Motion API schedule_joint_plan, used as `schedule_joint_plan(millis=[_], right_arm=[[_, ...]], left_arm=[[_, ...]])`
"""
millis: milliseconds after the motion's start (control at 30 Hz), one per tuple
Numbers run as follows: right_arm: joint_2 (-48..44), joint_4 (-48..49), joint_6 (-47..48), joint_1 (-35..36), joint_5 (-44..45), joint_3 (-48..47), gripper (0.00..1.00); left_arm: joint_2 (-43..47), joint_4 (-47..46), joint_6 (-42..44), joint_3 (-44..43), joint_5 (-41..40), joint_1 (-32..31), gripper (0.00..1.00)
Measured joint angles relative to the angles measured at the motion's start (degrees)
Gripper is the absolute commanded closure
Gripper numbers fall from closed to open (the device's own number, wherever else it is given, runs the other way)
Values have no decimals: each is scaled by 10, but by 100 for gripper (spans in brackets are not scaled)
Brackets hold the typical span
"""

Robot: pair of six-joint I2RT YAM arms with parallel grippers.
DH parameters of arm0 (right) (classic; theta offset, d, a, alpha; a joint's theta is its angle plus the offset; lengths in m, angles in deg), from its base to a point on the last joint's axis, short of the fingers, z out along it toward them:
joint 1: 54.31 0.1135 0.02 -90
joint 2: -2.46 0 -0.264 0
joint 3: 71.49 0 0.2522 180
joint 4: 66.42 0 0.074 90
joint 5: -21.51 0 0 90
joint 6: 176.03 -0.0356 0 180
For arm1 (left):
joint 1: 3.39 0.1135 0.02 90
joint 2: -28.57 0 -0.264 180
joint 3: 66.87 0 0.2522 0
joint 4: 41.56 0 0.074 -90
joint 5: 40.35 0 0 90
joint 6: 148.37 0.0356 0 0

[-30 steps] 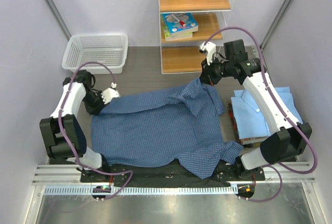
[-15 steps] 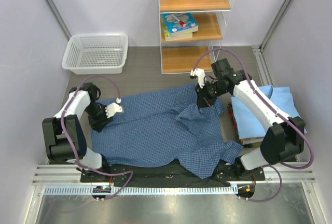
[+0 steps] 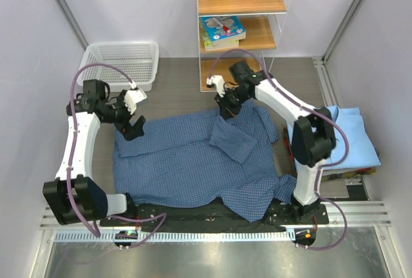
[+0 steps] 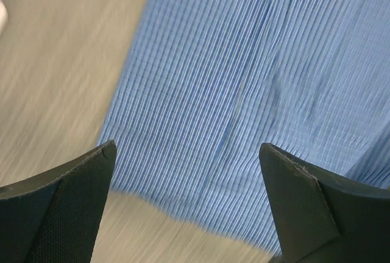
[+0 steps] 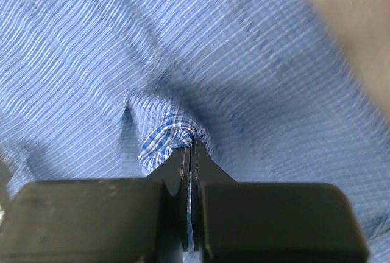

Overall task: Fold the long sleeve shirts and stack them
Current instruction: Fold the shirt

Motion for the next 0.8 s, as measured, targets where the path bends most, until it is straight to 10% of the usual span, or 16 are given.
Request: schedule_joint_plan(millis=[400, 800], right_arm=[[174, 3, -65, -26, 63, -130, 43], [-2, -43, -129, -196, -16, -12, 48]], left_arm=[[-9, -96, -202, -19, 89, -81, 0], [-28, -328, -273, 84, -182, -594, 14]])
